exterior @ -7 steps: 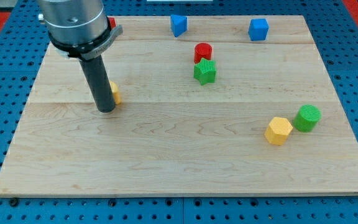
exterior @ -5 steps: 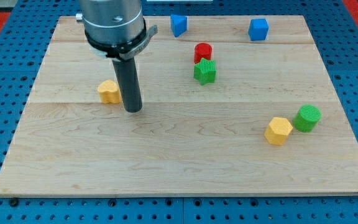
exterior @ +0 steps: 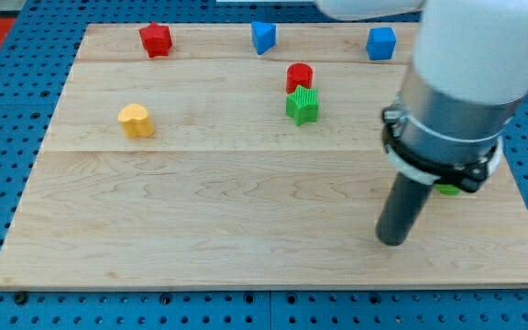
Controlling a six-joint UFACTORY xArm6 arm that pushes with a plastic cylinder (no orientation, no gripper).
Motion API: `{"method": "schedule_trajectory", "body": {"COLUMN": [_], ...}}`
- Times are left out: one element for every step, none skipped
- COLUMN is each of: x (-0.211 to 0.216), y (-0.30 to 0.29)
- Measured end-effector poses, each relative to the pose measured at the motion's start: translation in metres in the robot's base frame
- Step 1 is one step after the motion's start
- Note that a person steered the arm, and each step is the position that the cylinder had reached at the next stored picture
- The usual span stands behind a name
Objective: Push the hexagon to the top left side of green circle
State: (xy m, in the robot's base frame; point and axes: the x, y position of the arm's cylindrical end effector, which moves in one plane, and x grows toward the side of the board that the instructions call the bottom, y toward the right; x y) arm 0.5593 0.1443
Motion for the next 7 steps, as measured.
{"method": "schedule_trajectory", "body": {"x": [-0.011,-0.024,-0.043,-0.086,-0.097,-0.097,-0.097], "y": [0.006,0.022,0.034,0.027,0.054,0.029,0.023]}}
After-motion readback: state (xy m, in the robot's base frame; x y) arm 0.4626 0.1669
